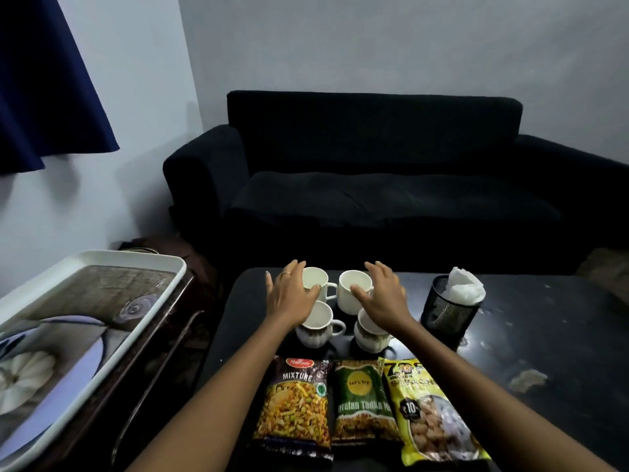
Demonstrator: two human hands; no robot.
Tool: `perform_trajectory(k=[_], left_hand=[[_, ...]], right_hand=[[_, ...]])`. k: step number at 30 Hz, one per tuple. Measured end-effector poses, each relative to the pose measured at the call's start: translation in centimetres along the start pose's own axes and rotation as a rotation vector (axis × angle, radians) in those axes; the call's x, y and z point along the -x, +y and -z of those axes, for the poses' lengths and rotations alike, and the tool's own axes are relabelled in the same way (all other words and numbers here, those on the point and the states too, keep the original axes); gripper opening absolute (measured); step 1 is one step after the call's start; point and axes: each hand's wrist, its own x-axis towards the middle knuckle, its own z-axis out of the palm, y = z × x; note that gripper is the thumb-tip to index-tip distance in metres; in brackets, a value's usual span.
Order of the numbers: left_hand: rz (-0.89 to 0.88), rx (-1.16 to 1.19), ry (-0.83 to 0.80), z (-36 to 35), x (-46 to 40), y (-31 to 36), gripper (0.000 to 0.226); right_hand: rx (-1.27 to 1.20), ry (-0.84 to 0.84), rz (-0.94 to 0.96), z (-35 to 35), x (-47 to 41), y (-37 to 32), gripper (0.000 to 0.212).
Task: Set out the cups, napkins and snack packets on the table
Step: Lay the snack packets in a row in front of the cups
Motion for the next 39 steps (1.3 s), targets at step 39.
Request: perform_trajectory(k=[39], left_hand=[[-0.342,-0.306,-0.049,-3.4,20.0,-0.5,0.064]], right_hand=[[0.351,0.056,-0.026,-2.2,21.1,1.5,0.069]])
